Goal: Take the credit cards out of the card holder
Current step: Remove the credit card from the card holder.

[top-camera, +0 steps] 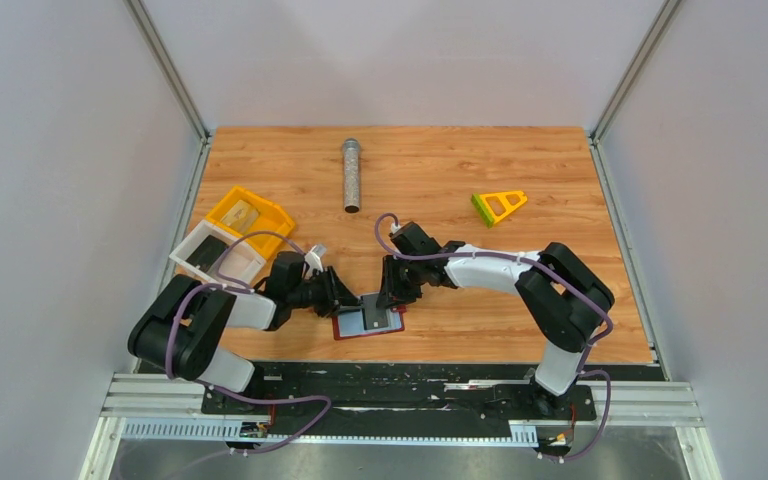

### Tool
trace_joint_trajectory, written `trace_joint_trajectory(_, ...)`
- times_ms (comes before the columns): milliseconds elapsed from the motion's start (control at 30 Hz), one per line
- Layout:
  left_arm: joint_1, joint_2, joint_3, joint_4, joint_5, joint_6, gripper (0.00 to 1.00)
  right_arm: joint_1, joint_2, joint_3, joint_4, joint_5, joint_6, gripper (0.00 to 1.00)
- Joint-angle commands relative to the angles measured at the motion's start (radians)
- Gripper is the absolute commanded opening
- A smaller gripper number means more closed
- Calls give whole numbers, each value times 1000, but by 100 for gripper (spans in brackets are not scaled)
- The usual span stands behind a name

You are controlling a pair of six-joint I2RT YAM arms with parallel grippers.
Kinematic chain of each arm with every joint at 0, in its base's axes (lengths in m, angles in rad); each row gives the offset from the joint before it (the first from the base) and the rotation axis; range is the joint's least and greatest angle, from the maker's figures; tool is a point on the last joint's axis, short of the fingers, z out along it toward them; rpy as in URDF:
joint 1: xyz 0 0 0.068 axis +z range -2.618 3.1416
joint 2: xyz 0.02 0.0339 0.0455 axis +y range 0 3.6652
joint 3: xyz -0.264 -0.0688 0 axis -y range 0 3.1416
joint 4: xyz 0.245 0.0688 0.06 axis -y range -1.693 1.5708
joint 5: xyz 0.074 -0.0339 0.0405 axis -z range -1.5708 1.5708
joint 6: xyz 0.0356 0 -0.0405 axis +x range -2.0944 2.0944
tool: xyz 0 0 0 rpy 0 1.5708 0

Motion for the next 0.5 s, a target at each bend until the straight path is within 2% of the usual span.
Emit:
trace_joint_trajectory(0,-7,16,-22,46,4,-3,31,8,19,-18,33,-13,15,25)
trace_joint_trajectory(133,-7,11,-27,64,12,-11,28,8,19,-22,36,-11,18,25)
trace_joint_trajectory(400,-7,22,-35,105,22,-29,28,8,22,-23,38,-13,18,25)
trace_joint_trajectory(467,-7,29,-36,115,26,-33,23,6,24,-23,38,-12,18,25)
